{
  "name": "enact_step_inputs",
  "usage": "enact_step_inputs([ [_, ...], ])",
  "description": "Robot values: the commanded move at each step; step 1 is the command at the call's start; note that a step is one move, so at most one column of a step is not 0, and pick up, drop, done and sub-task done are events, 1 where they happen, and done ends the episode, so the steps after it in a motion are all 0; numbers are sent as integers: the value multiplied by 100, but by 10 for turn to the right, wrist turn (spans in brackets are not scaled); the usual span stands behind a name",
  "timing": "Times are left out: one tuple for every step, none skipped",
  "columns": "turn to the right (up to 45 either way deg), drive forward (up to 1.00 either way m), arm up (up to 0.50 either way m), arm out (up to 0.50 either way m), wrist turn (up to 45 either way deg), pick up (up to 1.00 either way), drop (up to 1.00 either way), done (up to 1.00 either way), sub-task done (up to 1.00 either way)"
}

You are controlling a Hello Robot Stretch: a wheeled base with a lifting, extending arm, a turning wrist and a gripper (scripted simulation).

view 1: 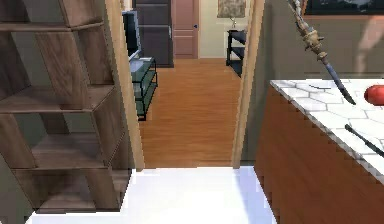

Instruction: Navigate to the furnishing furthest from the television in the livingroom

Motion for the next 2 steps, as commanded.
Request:
enact_step_inputs([
  [0, 50, 0, 0, 0, 0, 0, 0, 0],
  [-60, 0, 0, 0, 0, 0, 0, 0, 0],
])
